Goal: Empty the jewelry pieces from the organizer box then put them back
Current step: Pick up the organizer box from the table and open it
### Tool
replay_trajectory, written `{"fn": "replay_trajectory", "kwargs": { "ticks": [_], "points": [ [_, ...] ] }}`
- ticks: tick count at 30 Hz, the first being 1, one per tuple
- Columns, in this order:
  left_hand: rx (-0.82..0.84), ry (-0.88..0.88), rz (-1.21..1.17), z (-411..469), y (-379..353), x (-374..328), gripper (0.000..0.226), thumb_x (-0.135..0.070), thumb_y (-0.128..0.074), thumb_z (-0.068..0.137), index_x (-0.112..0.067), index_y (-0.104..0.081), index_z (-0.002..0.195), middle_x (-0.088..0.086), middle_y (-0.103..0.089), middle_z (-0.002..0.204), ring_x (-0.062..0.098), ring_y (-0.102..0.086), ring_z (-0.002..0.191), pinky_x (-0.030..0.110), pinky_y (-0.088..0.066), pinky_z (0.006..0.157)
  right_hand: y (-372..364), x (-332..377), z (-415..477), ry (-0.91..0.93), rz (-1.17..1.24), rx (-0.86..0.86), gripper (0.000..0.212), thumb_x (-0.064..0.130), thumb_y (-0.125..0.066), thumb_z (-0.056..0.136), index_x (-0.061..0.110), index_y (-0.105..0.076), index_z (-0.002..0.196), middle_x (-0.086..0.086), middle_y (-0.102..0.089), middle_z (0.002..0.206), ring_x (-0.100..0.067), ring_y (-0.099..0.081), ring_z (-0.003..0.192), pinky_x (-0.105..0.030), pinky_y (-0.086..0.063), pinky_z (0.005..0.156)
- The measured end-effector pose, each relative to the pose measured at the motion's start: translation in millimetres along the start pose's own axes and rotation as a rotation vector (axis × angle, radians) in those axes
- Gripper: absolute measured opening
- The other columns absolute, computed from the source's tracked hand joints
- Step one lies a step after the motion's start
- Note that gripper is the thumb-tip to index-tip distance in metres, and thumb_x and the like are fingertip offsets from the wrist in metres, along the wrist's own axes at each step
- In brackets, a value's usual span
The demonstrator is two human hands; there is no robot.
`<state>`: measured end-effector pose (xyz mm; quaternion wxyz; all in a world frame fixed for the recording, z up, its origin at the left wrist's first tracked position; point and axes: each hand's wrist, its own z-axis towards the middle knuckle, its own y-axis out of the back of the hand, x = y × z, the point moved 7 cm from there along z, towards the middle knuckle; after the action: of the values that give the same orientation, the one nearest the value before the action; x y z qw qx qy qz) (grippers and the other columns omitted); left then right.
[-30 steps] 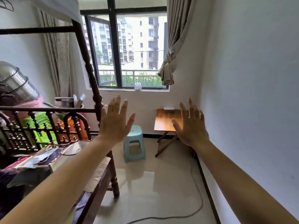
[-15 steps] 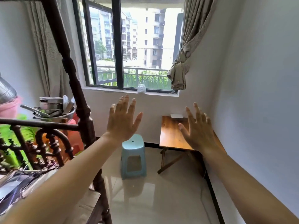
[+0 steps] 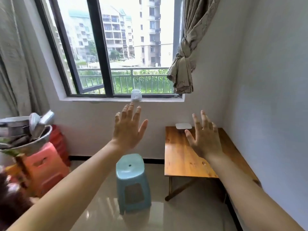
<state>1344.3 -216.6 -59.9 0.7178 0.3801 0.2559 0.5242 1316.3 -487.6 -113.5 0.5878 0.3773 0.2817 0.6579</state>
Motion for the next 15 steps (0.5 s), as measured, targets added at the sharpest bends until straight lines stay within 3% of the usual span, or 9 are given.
{"fn": "replay_trajectory", "kwargs": {
  "ticks": [7, 15],
  "points": [
    [0.008, 0.019, 0.034, 128.0, -80.4, 38.3, 0.066, -0.053, -0.029, 0.097, -0.01, -0.039, 0.145, 0.019, -0.034, 0.154, 0.038, -0.033, 0.141, 0.056, -0.031, 0.109, -100.4, -15.4, 147.3, 0.002, 0.059, 0.071, 0.067, 0.053, -0.042, 0.097, 0.018, -0.028, 0.153, -0.016, -0.018, 0.163, -0.034, -0.025, 0.147, -0.052, -0.026, 0.115],
    [0.068, 0.014, -0.005, 236.0, -207.2, 81.9, 0.066, -0.053, -0.03, 0.097, -0.009, -0.041, 0.144, 0.02, -0.034, 0.154, 0.039, -0.033, 0.141, 0.058, -0.033, 0.107, -202.0, -21.1, 252.4, 0.035, 0.006, 0.109, 0.067, 0.049, -0.046, 0.096, 0.016, -0.031, 0.152, -0.019, -0.021, 0.162, -0.036, -0.028, 0.145, -0.053, -0.027, 0.114]
  ]
}}
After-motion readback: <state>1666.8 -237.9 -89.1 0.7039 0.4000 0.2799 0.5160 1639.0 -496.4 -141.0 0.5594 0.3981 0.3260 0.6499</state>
